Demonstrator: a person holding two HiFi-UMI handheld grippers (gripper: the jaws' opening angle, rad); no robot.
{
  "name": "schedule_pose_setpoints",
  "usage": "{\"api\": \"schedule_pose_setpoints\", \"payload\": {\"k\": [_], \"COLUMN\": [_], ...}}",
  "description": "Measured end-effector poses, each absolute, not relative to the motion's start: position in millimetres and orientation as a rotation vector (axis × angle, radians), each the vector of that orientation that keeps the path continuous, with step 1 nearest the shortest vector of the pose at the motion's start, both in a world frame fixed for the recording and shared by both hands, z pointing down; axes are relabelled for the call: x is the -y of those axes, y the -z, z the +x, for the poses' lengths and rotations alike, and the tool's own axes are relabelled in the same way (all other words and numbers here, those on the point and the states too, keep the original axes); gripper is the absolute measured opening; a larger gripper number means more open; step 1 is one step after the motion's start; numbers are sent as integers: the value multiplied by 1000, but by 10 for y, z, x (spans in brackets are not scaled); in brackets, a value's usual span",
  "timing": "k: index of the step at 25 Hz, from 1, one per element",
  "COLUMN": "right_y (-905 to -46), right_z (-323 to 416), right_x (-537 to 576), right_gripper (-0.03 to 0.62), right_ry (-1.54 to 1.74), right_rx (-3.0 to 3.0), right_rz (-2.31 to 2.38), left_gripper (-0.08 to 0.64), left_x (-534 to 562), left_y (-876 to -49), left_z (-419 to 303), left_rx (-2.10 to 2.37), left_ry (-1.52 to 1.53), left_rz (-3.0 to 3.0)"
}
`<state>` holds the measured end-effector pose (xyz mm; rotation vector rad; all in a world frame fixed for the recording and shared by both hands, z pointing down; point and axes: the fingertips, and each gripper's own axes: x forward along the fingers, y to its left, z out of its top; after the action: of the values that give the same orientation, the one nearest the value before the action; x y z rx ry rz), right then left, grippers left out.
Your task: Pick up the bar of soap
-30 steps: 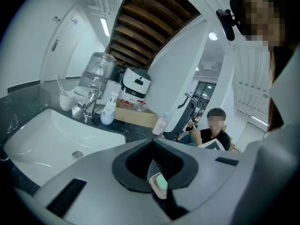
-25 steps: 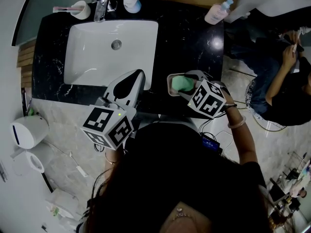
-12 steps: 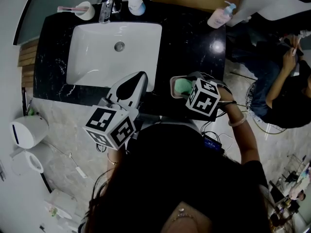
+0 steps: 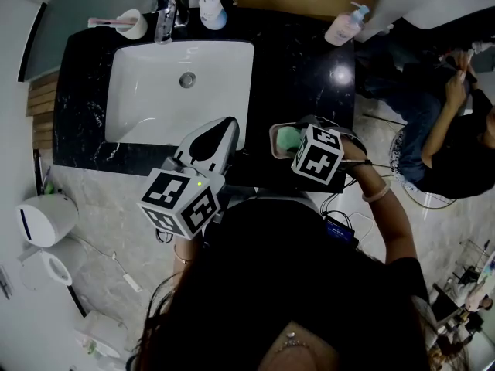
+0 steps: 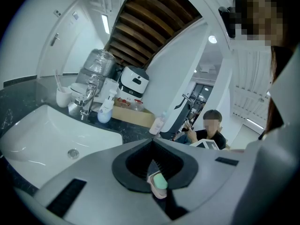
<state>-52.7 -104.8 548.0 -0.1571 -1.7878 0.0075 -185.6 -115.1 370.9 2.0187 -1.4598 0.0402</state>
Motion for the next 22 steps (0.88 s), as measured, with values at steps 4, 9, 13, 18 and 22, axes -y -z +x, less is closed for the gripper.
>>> {"api": "schedule_pose_setpoints", "payload": {"k": [4,9,13,18,22], "right_y": [-5463,-5435,-5403,-5357,-5281], "right_z": [-536,-522,-511,-477,-465], "right_x": [1055,1075,1104,1098,1111], "right_gripper": [247,247,247,247,247], "right_ry": [-15,-82,-144,-238,-345], "right_rx": [1817,1877,1940,2007,2073], "right_rz": [-165,-103,-35,46,132], "left_gripper": [8,8,8,8,8], "left_x": [1177,1198,1215,1246,1261], "left_y": [-3686,-3672,-3662,-3645,-3651], "left_z": [-1839,-1831,-1776,-1671,-1573], "left_rx": [1443,1428,1411,1387,1360], "left_ry": [-31,-38,-52,-76,-101], "left_rz": [2036,2052,2073,2101,2115]}}
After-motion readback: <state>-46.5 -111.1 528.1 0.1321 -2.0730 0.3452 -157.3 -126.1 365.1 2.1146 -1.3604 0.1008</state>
